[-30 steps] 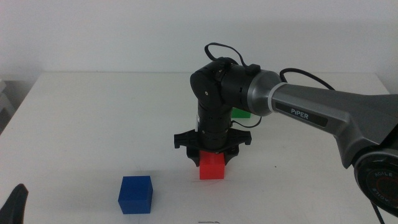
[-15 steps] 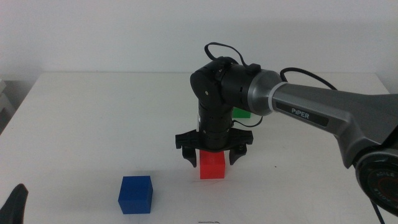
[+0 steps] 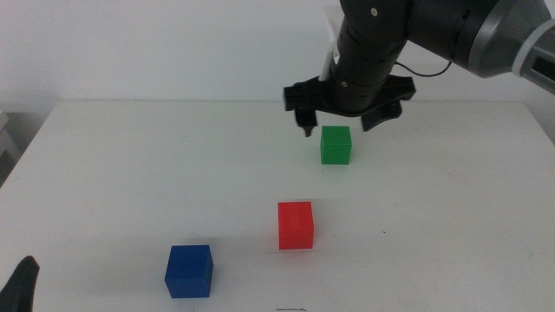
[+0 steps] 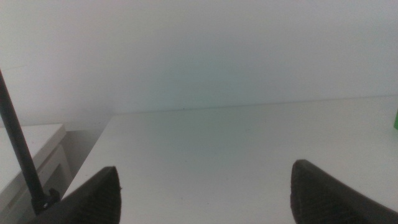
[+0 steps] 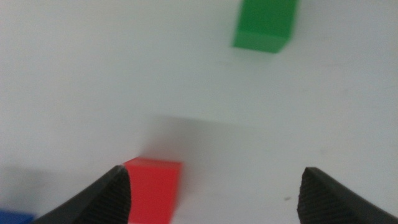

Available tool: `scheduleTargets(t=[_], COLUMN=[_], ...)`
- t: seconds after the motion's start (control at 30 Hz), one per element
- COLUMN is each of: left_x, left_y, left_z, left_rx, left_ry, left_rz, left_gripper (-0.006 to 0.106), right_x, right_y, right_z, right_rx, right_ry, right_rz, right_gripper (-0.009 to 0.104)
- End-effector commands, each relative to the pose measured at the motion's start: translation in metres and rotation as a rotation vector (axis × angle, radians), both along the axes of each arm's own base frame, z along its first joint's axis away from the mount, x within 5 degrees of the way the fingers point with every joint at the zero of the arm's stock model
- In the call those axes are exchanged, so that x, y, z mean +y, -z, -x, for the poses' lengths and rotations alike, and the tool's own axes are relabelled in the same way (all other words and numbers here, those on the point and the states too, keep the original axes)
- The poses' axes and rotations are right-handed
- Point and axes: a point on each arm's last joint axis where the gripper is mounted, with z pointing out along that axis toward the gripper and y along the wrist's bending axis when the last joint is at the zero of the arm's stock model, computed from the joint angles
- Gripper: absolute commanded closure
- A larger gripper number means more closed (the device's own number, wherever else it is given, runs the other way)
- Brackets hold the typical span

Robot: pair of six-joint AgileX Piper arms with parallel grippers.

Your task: Stack red cubes first, then green, then blue cubes in a specific spot.

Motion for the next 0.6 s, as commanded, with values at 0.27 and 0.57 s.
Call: scheduleTargets(t=[0.27, 0.57], left_x=[0.000, 0.000], left_y=[-0.010, -0.010], left_z=[0.002, 0.002], left_rx=[-0.102, -0.102], left_ry=[0.004, 0.004], left_rz=[0.013, 0.013], left_gripper=[0.007, 0.007], right_x=[-0.025, -0.027], right_y=[-0.003, 0.025], right_z=[-0.040, -0.078], right_rx=[-0.149, -0.113], right_ry=[0.027, 0.027], right_rz=[-0.036, -0.062], right_gripper=[0.019, 0.019])
